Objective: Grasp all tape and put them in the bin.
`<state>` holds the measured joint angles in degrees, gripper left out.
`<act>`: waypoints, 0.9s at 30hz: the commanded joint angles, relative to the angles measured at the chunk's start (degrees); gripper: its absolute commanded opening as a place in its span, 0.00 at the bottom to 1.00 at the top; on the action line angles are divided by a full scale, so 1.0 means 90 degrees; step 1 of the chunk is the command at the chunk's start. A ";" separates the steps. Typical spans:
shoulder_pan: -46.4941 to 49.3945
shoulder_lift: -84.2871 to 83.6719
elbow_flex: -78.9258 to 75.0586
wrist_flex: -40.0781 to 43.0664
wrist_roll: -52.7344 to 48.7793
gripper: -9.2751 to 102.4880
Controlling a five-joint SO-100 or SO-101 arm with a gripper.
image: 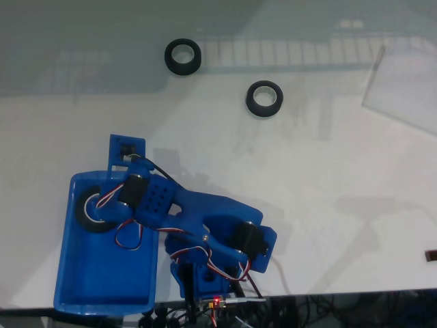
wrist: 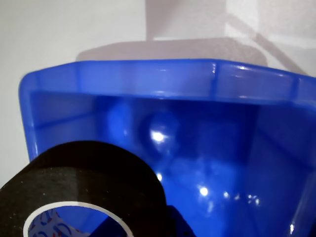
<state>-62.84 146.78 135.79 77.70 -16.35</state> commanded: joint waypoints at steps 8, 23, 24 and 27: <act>0.0088 0.0117 0.0049 -0.0303 0.0234 0.39; 0.3369 -0.0693 -0.0293 -0.2500 0.1299 0.38; 0.3691 -0.0908 -0.0371 -0.2715 0.1348 0.38; 0.4531 -0.1514 -0.0703 -0.3066 0.1475 0.39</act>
<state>-27.95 136.49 134.21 53.44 -4.04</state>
